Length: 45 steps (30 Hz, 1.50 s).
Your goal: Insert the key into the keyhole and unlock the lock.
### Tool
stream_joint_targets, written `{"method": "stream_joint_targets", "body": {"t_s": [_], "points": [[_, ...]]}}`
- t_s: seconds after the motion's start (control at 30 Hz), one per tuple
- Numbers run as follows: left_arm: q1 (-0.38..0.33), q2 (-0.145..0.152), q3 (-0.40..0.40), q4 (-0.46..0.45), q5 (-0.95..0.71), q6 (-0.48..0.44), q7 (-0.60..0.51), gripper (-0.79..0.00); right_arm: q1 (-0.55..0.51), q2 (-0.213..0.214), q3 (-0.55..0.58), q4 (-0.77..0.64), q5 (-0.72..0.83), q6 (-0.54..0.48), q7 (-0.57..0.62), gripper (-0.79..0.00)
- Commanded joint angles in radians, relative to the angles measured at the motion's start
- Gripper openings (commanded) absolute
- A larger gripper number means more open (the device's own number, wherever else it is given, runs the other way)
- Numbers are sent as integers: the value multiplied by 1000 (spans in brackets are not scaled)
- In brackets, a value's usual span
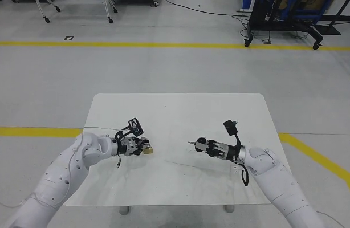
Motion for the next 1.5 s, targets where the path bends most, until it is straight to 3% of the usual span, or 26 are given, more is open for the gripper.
{"method": "stream_joint_targets", "body": {"t_s": [0.0, 0.2, 0.3, 0.43, 0.53, 0.7, 1.2, 1.33, 1.47], "points": [[1, 0, 0, 0, 0, 0, 1, -785, 0, 0, 0, 0, 0, 0, 0, -785], [5, -1, -1, -2, -15, 0, 11, -785, 0, 0, 0, 0, 0, 0, 0, -785], [15, -16, 7, 72, -321, -33, 13, -785, 0, 0, 0, 0, 0, 0, 0, -785], [-65, -55, 78, 178, -818, 8, -219, -785, 0, -8, -10, -10, -19, 64, -74, -785], [-135, -93, 115, 272, -1171, 98, -379, -785, 6, -18, -28, 5, -3, 82, -135, -785], [-226, -163, 152, 401, -1570, 213, -576, -785, 20, -37, -56, 43, 91, 106, -231, -785], [-220, -163, 153, 400, -1565, 227, -564, -785, 26, -39, -60, 52, 104, 106, -228, -785], [-213, -172, 162, 386, -1542, 419, -471, -785, 22, -43, -65, 28, 78, 148, -258, -785], [-246, -199, 199, 361, -1575, 658, -517, -785, 12, -53, -73, 1, 12, 183, -356, -785]]}}
